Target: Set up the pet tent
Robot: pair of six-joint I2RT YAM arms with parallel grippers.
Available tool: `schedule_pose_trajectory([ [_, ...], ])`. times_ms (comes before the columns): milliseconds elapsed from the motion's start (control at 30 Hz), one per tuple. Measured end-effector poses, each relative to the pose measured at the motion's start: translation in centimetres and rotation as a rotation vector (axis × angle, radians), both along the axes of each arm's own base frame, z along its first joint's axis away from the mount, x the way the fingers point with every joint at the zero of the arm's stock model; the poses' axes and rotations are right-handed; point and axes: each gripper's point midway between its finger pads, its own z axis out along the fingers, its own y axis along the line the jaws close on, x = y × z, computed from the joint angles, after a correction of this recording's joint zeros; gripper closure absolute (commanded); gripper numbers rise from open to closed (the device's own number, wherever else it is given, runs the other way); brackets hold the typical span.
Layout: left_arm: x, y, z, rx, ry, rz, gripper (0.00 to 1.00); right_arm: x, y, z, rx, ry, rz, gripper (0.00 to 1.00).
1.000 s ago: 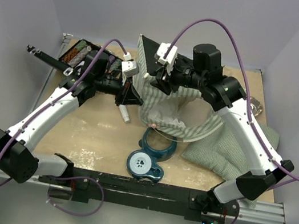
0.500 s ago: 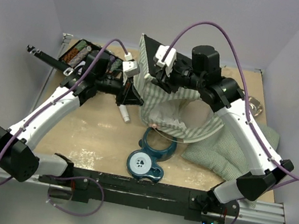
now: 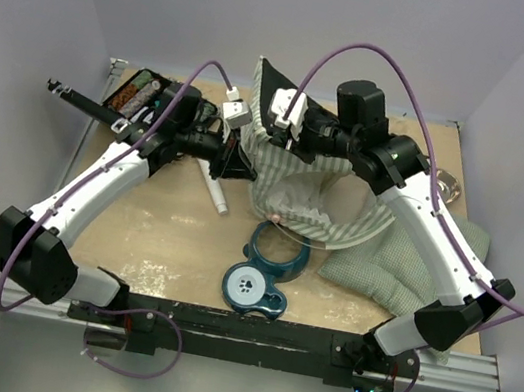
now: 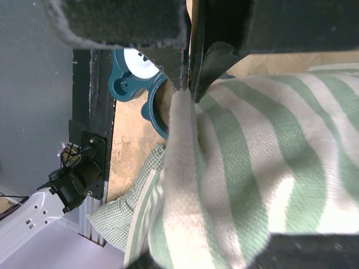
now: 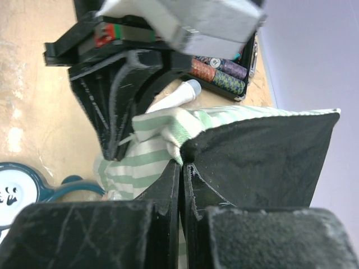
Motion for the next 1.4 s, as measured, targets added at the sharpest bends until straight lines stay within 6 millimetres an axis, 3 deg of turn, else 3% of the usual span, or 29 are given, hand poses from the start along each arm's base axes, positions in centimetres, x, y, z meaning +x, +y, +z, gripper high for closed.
schedule_pose_trajectory([
  [200, 0.9, -0.5, 1.2, -0.021, 0.006, 0.013, 1.0, -1.0, 1.0, -0.9, -0.029, -0.023, 0.054, 0.98],
  [367, 1.1, -0.7, 1.7, -0.038, 0.006, 0.021, 1.0, -1.0, 1.2, -0.4, -0.015, -0.023, 0.028, 0.49],
  [533, 2.0, -0.2, 2.2, -0.066, -0.029, 0.036, 1.0, 0.2, -0.1, 1.0, 0.039, 0.03, -0.07, 0.22],
  [600, 2.8, 0.6, 2.1, -0.068, -0.034, 0.062, 1.0, 1.2, -1.4, 3.0, 0.108, 0.046, -0.126, 0.11],
  [767, 6.1, 3.6, 0.9, -0.028, -0.061, 0.14, 0.98, 0.6, -4.9, 9.5, 0.286, -0.002, -0.235, 0.04],
  [867, 8.7, 5.3, -0.3, 0.005, -0.059, 0.201, 0.84, -1.8, -7.2, 14.7, 0.419, -0.077, -0.271, 0.02],
  [967, 12.0, 6.6, -1.6, 0.041, -0.049, 0.276, 0.68, -3.4, -11.2, 19.1, 0.542, -0.159, -0.358, 0.01],
  [1067, 16.2, 7.9, -2.8, 0.079, -0.047, 0.36, 0.57, -3.4, -15.3, 21.3, 0.624, -0.234, -0.511, 0.02],
  [1100, 17.8, 8.5, -3.2, 0.095, -0.045, 0.393, 0.53, -3.4, -16.0, 21.5, 0.637, -0.244, -0.546, 0.01],
  [1133, 19.5, 9.1, -3.5, 0.11, -0.043, 0.428, 0.39, -3.4, -16.8, 21.5, 0.65, -0.251, -0.583, 0.02],
  [1233, 23.2, 10.9, -3.7, 0.135, -0.043, 0.498, 0.22, -2.6, -18.2, 20.3, 0.651, -0.242, -0.68, 0.01],
  [1300, 23.8, 11.9, -3.4, 0.142, -0.043, 0.513, 0.16, -1.2, -18.6, 18.5, 0.62, -0.214, -0.738, 0.02],
  [1400, 23.2, 12.7, -2.0, 0.144, -0.063, 0.51, 0.15, 1.0, -18.5, 13.9, 0.53, -0.122, -0.786, 0.02],
])
